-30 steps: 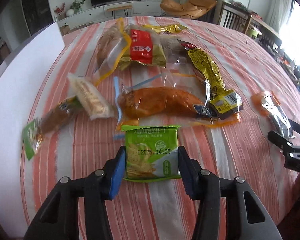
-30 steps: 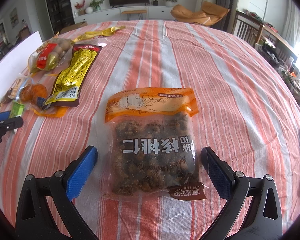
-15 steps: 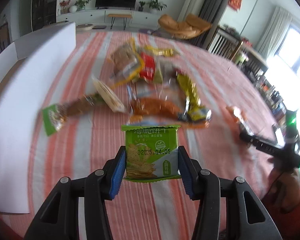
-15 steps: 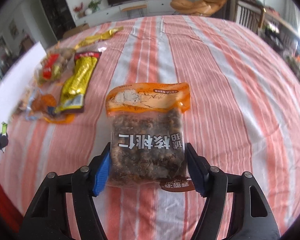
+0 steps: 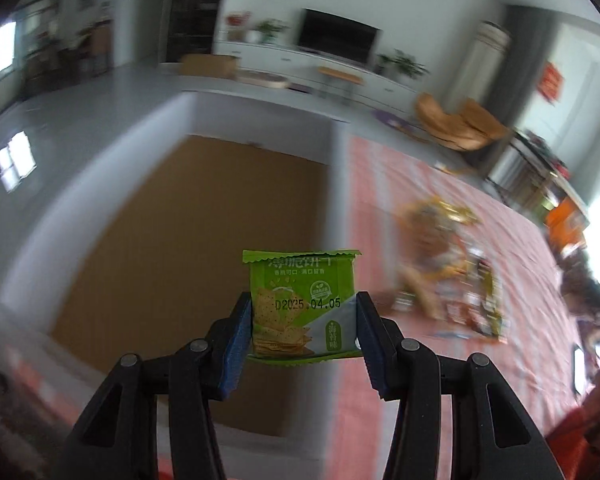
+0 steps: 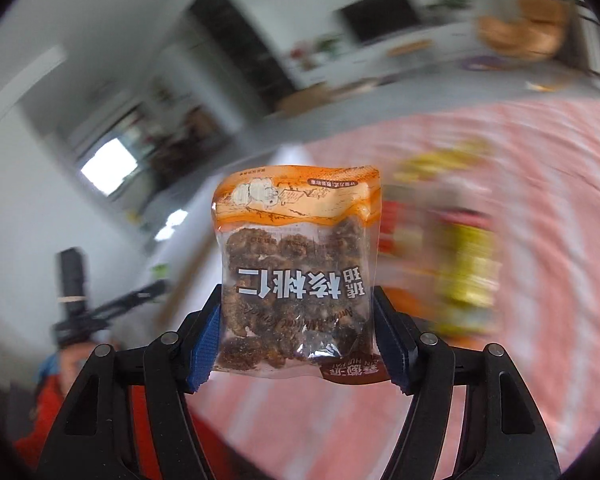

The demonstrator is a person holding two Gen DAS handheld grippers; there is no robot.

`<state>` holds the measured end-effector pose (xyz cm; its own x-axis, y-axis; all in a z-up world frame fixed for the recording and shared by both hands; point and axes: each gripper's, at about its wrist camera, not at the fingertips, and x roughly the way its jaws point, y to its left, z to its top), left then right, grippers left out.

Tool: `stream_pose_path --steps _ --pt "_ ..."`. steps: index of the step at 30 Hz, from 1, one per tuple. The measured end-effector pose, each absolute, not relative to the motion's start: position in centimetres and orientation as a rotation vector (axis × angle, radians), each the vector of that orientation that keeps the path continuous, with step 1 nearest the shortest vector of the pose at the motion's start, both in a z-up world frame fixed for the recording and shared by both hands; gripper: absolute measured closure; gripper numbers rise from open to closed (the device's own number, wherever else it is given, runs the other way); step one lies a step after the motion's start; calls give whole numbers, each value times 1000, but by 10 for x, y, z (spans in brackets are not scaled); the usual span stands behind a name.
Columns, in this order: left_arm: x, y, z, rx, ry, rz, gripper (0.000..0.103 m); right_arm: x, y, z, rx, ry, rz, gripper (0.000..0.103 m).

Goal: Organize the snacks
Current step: 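Carry both packs over the cardboard box and open both grippers to drop them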

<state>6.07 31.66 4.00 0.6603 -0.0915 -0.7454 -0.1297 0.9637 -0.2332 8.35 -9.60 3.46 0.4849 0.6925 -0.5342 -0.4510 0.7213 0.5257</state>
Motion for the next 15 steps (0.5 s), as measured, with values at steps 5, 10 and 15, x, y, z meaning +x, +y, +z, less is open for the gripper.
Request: stream_pose_path --steps 5,10,15 --pt "61 366 19 -281 894 152 53 108 50 57 256 827 925 31" --pt "60 386 -3 -277 921 252 16 122 149 36 246 905 1032 1" --pt "41 381 -2 -304 852 263 16 118 119 22 211 841 980 1"
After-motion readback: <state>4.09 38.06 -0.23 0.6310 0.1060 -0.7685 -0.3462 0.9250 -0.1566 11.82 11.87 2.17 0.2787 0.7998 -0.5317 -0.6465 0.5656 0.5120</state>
